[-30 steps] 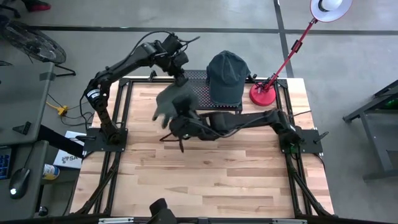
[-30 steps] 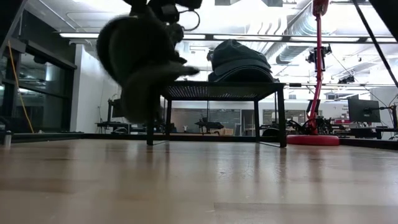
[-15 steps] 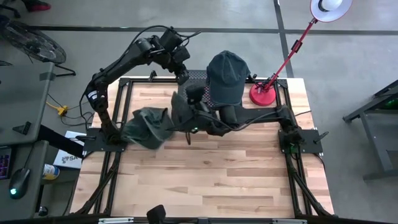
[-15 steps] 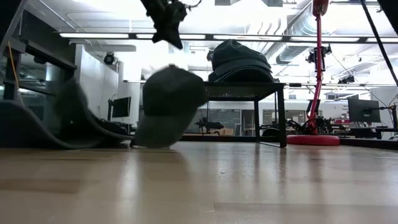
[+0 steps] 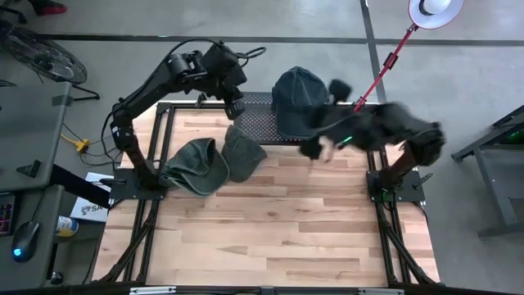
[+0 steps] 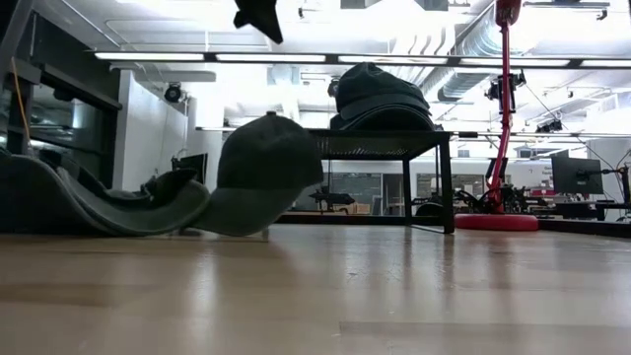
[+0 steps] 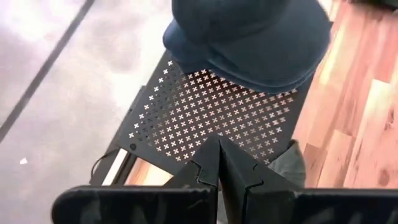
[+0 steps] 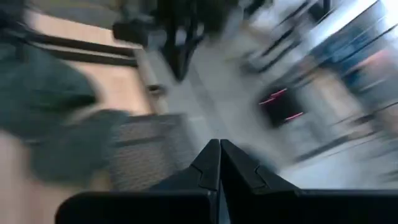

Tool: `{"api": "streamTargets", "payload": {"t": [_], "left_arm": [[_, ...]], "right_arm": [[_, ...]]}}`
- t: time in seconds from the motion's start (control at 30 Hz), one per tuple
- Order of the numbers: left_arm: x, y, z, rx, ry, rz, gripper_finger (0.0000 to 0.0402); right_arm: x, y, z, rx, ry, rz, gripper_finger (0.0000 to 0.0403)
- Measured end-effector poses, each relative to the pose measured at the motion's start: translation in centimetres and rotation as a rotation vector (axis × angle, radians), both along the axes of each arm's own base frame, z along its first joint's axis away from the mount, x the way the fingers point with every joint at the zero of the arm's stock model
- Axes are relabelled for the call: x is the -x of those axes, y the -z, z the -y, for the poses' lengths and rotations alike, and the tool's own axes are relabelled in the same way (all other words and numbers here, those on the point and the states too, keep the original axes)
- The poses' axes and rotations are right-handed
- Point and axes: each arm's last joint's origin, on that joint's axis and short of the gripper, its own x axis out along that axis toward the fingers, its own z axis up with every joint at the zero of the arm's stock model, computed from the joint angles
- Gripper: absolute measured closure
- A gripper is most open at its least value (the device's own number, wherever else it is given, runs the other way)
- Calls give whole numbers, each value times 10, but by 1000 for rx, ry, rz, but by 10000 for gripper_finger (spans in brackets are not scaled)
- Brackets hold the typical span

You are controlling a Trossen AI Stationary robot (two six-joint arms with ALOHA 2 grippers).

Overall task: Pick & Place hat
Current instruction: Put the right dark green cap on the shelf

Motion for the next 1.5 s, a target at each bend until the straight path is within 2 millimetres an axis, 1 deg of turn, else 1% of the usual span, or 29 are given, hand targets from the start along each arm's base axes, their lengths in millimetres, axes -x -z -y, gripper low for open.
{"api": "streamTargets", "payload": {"t": [0.07,0.1,0.2,0.3,0.37,0.43,0.53,0.63,0.73,0.8,0.93,1.03,1.17,1.23,1.3,1.37,1.5], "left_arm": [[-1,-4,11,-1,11,15,402],[-1,-5,16,-2,19,24,402],[-7,-7,31,2,31,45,401],[-11,-7,45,8,22,47,402],[-15,-6,56,13,12,50,402],[-21,1,67,11,1,35,401],[-28,17,84,20,-35,-15,401],[-32,34,99,46,-77,-49,402],[-37,56,111,79,-96,-91,401],[-39,72,114,82,-96,-139,401],[-41,90,113,40,15,-228,401],[-39,97,103,-3,142,-307,402],[-36,100,80,-4,321,-351,400],[-34,99,69,-34,418,-367,394],[-34,99,58,-69,486,-357,378],[-33,98,50,-92,549,-343,354],[-31,97,37,-116,600,-322,280]], "right_arm": [[27,-6,7,-147,-16,23,403],[40,-9,10,-191,-14,24,403],[72,-13,12,-252,-2,5,403],[91,-16,9,-294,-36,30,403],[101,-13,5,-312,-88,27,403],[110,-3,3,-328,-86,8,403],[122,20,0,-351,-58,-18,403],[128,46,-3,-373,-52,-8,403],[131,68,-5,-401,-87,22,403],[133,79,-7,-428,-117,45,403],[135,96,-9,-481,-229,42,403],[136,102,-11,-518,-302,55,403],[136,107,-11,-547,-337,79,403],[137,107,-12,-557,-345,85,402],[136,107,-12,-563,-339,91,399],[136,108,-12,-575,-327,99,394],[136,107,-11,-591,-300,118,384]]}}
